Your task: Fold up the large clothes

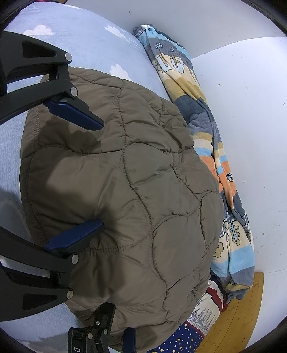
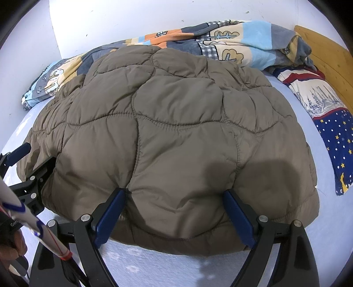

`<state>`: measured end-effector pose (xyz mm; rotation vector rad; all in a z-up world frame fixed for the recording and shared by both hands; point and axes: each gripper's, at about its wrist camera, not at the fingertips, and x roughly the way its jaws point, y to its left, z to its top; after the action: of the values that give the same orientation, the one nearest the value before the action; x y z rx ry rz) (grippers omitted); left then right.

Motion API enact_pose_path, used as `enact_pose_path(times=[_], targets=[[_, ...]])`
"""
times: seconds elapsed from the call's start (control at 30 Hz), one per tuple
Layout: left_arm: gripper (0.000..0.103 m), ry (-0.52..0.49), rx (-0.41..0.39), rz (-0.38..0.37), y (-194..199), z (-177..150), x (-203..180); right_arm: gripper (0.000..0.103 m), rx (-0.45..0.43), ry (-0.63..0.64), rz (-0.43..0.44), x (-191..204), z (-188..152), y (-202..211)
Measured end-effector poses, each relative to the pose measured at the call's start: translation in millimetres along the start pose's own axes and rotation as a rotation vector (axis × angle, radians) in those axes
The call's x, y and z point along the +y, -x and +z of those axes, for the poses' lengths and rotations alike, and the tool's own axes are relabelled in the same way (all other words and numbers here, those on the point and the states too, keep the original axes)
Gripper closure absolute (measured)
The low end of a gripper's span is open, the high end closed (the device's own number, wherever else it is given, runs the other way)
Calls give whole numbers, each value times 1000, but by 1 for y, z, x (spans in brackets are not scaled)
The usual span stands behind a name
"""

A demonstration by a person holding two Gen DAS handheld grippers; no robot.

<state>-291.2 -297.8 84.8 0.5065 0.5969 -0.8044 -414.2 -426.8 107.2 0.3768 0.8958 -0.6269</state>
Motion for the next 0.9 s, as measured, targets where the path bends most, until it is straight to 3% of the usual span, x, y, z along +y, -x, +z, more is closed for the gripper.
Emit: enact_pose_path(times=[0.3, 0.47, 0.57, 0.7, 0.8, 0.9], targets=[[20, 1, -1, 0, 0, 0, -1, 10, -11, 29, -24, 5, 1, 6], [20, 11, -23, 2, 7, 6, 6, 12, -65, 44, -52, 4, 6, 18], [20, 65, -32, 15, 10, 11, 21, 15, -107, -13, -56, -9, 13, 27], [20, 145, 26, 42, -2, 8, 41, 29, -78, -140, -14, -37, 15, 24], [20, 173, 85, 10, -13, 3, 46, 31, -41, -190, 11, -47, 13, 15], [20, 192, 92, -7, -11, 4, 50, 31, -14, -195, 23, -46, 11, 9]])
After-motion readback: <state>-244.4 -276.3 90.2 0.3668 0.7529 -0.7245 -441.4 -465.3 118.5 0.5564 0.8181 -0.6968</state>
